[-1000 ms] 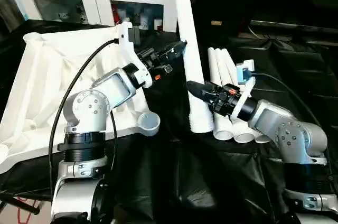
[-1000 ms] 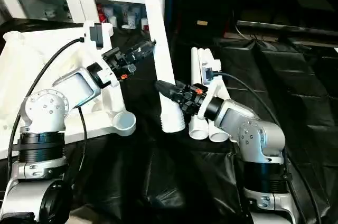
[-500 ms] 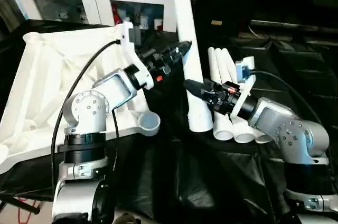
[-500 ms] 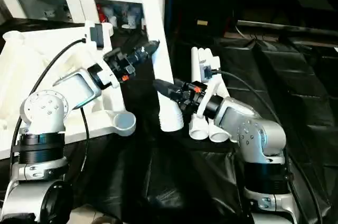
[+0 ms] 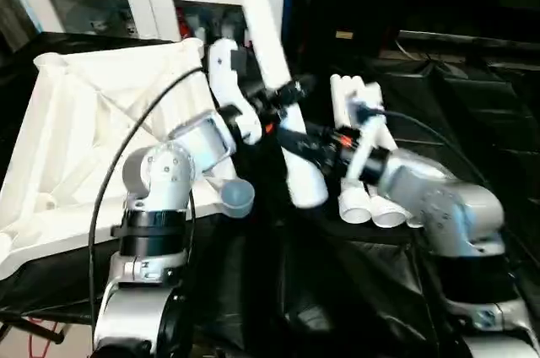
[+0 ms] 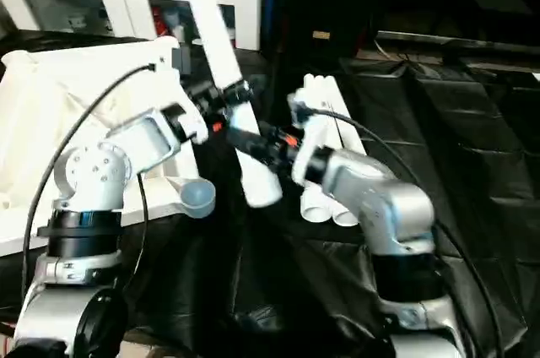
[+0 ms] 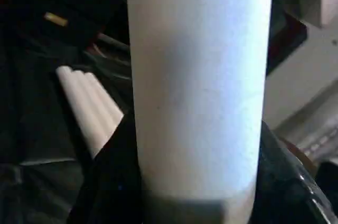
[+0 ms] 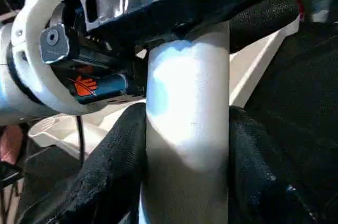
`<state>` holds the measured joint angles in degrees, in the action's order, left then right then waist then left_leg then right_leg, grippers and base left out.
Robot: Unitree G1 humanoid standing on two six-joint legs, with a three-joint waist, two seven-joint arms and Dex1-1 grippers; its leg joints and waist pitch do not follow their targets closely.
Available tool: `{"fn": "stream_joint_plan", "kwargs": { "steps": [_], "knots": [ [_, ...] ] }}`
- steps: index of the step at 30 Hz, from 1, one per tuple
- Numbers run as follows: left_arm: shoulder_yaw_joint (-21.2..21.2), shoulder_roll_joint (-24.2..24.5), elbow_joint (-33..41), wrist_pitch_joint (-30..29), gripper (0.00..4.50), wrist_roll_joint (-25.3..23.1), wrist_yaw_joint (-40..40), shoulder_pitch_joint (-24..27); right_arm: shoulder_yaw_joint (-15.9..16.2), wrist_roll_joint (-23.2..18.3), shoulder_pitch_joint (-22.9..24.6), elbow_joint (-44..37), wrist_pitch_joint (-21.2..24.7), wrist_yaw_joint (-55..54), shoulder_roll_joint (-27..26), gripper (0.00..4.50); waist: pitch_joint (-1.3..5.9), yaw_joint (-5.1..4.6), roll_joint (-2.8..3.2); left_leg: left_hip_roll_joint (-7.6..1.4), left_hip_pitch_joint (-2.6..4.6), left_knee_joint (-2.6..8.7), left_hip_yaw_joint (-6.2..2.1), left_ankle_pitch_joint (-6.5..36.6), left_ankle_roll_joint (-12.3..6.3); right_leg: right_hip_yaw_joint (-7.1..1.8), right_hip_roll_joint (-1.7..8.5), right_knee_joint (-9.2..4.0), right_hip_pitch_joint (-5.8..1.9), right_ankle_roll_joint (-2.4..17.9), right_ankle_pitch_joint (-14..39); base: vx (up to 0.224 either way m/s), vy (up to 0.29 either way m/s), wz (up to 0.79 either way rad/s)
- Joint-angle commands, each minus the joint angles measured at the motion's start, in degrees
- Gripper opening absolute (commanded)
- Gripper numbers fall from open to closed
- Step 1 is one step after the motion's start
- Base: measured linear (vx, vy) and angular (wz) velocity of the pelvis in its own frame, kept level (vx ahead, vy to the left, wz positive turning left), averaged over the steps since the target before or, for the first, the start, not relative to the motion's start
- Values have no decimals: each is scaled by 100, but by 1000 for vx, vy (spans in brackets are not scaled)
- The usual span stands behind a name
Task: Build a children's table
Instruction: Pick table leg
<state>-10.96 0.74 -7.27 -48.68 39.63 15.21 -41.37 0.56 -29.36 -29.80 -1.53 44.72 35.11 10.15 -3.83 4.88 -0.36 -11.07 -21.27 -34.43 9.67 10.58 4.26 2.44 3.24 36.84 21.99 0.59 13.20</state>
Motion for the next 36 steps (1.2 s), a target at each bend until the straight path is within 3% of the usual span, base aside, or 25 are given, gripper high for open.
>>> {"fn": "stream_joint_plan", "kwargs": {
  "steps": [1, 7, 8, 9, 12, 18, 21, 26, 29, 32, 33, 36],
  "knots": [
    [3, -53, -75, 44, 192, -204, -329, -85, 155, 190, -165, 53, -138, -202, -85, 182, 427, -11, 45, -145, 49, 353, -49, 467, 109, -261, 384, -450, -322, 1165, -183, 0, 0, 0],
    [71, -36, -32, 140, 190, -221, -231, -57, 271, 328, -298, 239, -261, -281, -198, 182, 432, -3, 46, -150, 51, 357, -50, 414, 107, -261, 383, -431, -325, 1173, -390, 0, 0, 0],
    [77, -27, -35, 169, 190, -228, -220, -58, 284, 341, -313, 263, -278, -285, -202, 238, 434, 1, 38, -151, 49, 357, -49, 390, 94, -261, 386, -423, -327, 1180, -431, 0, 0, 0],
    [87, -9, -33, 183, 190, -221, -175, -57, 270, 308, -325, 281, -248, -274, -211, 238, 437, 5, 42, -149, 45, 358, -51, 380, 92, -259, 388, -422, -333, 1180, -444, 0, 0, 0],
    [298, 214, 42, 251, 190, -269, 327, -16, 138, 96, -374, 326, -64, -147, -211, 259, 436, 3, 46, -149, 59, 361, -51, 365, 67, -258, 382, -428, -320, 1151, -438, 0, 0, 0],
    [812, 824, 207, 328, 189, -308, 1597, 75, 189, -486, -170, -148, 523, 877, 442, 308, 441, 29, 48, -153, 57, 355, -43, 324, 37, -263, 376, -395, -342, 1148, -594, 0, 0, 0],
    [1054, 1234, 215, 395, 189, -208, 2565, 53, 323, -767, -4, -467, 775, 1559, 939, 310, 438, 25, 55, -148, 52, 351, -38, 344, 11, -261, 385, -400, -344, 1190, -537, 0, 0, 0],
    [1097, 1483, 236, 380, 189, 101, 3503, -41, 523, -959, 123, -736, 910, 2076, 1348, 310, 430, 24, 45, -148, 61, 350, -33, 445, 10, -259, 393, -420, -338, 1275, -277, 0, 0, 0],
    [976, 1440, 334, 305, 189, 403, 3803, -57, 600, -933, 122, -728, 924, 2123, 1405, 310, 422, 18, 41, -155, 65, 351, -25, 562, 42, -263, 403, -430, -327, 1358, -57, 0, 0, 0],
    [812, 1320, 435, 158, 189, 736, 3891, -75, 663, -905, 103, -699, 935, 2107, 1373, 310, 429, 21, 55, -164, 58, 347, -33, 508, 55, -259, 400, -411, -325, 1428, -182, 0, 0, 0],
    [790, 1300, 453, 137, 189, 792, 3914, -75, 679, -896, 99, -692, 934, 2104, 1365, 284, 433, 22, 46, -155, 58, 339, -27, 487, 54, -260, 397, -404, -330, 1442, -227, 0, 0, 0],
    [779, 1232, 488, 129, 189, 880, 3975, -65, 734, -850, 86, -620, 905, 2072, 1331, 262, 434, 25, 37, -151, 56, 338, -26, 483, 12, -260, 387, -405, -332, 1419, -247, 0, 0, 0]
  ]
}}
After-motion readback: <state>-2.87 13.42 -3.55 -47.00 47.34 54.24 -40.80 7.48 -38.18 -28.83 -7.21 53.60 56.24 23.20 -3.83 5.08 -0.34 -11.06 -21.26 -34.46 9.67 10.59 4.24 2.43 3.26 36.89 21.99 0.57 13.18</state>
